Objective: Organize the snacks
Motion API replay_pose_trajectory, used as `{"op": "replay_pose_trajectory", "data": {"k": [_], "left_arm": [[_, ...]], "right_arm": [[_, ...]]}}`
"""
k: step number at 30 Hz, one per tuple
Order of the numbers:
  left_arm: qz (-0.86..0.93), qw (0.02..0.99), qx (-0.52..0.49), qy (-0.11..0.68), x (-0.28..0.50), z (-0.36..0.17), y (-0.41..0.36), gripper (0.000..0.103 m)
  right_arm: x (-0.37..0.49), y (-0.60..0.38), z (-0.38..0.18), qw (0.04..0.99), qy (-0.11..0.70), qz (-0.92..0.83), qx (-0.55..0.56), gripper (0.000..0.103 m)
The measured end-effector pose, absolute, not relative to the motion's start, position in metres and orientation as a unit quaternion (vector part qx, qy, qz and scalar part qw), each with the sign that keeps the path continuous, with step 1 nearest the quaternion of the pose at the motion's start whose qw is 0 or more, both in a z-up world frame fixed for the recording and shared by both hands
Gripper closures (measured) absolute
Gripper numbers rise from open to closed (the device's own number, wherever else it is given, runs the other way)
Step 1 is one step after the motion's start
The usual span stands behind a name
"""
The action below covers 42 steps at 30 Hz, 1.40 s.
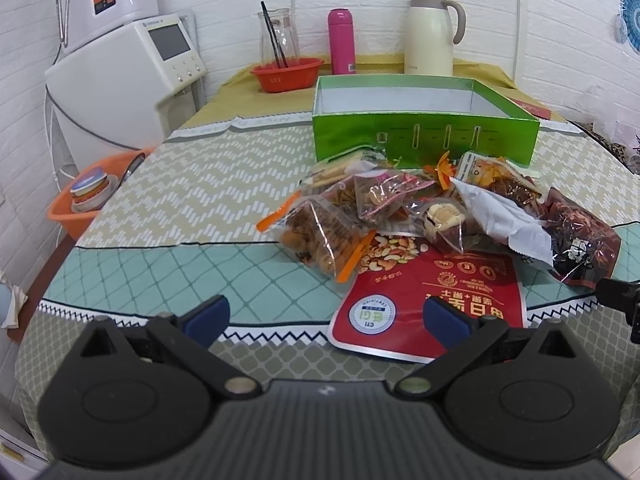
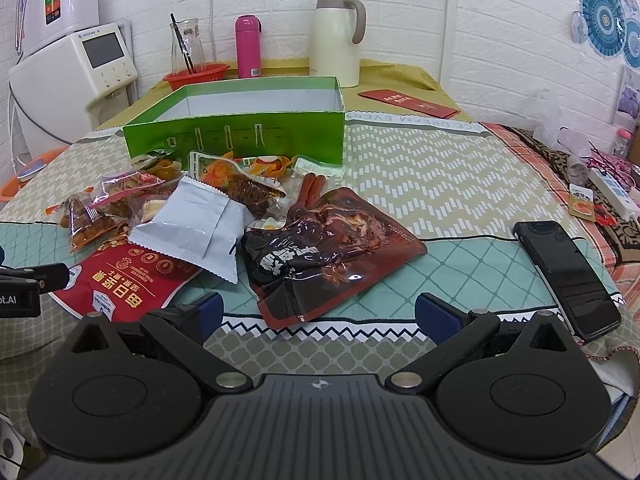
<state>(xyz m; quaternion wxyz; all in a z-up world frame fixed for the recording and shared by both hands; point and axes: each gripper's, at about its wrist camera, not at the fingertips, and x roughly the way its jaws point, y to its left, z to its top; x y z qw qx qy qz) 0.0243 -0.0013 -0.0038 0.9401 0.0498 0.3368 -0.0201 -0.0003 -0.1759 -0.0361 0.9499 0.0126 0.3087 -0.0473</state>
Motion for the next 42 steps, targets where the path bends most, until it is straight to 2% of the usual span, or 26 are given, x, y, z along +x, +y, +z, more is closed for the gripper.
{"op": "replay_pose_trajectory", "data": {"k": [7, 11, 16, 18, 19, 20, 24, 27, 30, 31, 34, 36, 37, 40, 42], "left_arm": [[-0.042, 0.938, 0.041, 0.342, 0.03, -0.002, -0.001, 0.0], [-0.104, 0.938, 0.014, 0.331, 0.039, 0.013, -0.003, 0.0], [-0.214, 0.917, -0.047, 0.333, 0.064, 0.029, -0.019, 0.002], [-0.242, 0.905, -0.052, 0.346, 0.078, 0.029, -0.032, 0.009], [-0.251, 0.899, -0.051, 0.356, 0.085, 0.027, -0.039, 0.022], [-0.26, 0.892, -0.05, 0.367, 0.093, 0.024, -0.045, 0.028], [-0.276, 0.868, -0.057, 0.409, 0.11, 0.01, -0.059, 0.032], [-0.277, 0.871, -0.042, 0.404, 0.113, 0.009, -0.062, 0.033], [-0.287, 0.868, -0.038, 0.404, 0.114, 0.015, -0.058, 0.045], [-0.303, 0.861, -0.041, 0.407, 0.113, 0.017, -0.058, 0.054], [-0.327, 0.856, -0.028, 0.4, 0.11, 0.02, -0.062, 0.049], [-0.302, 0.862, -0.012, 0.407, 0.119, 0.013, -0.068, 0.05], [-0.291, 0.863, -0.015, 0.413, 0.125, 0.008, -0.067, 0.054], [-0.294, 0.861, -0.029, 0.414, 0.139, 0.004, -0.065, 0.042], [-0.296, 0.86, -0.025, 0.415, 0.143, 0.004, -0.068, 0.038]], "right_arm": [[0.002, -0.179, -0.036, 0.955, 0.296, -0.029, 0.014, 0.0], [0.0, -0.178, -0.034, 0.97, 0.242, 0.038, 0.005, 0.0], [0.015, -0.168, -0.03, 0.965, 0.25, 0.08, -0.014, 0.0], [0.024, -0.164, -0.031, 0.96, 0.263, 0.091, -0.016, 0.0], [0.028, -0.163, -0.032, 0.959, 0.267, 0.095, -0.019, 0.0], [0.031, -0.161, -0.033, 0.958, 0.267, 0.098, -0.023, 0.0], [0.037, -0.155, -0.035, 0.957, 0.259, 0.123, -0.044, 0.0], [0.042, -0.152, -0.037, 0.954, 0.253, 0.148, -0.063, 0.0], [0.051, -0.149, -0.039, 0.948, 0.261, 0.167, -0.075, 0.0], [0.053, -0.149, -0.04, 0.945, 0.265, 0.175, -0.073, 0.0], [0.057, -0.148, -0.041, 0.941, 0.272, 0.19, -0.072, 0.0], [0.059, -0.147, -0.041, 0.939, 0.275, 0.194, -0.075, 0.0], [0.06, -0.147, -0.042, 0.937, 0.277, 0.197, -0.075, 0.0], [0.06, -0.145, -0.044, 0.935, 0.284, 0.198, -0.081, 0.0], [0.058, -0.142, -0.045, 0.935, 0.282, 0.195, -0.091, 0.0]]}}
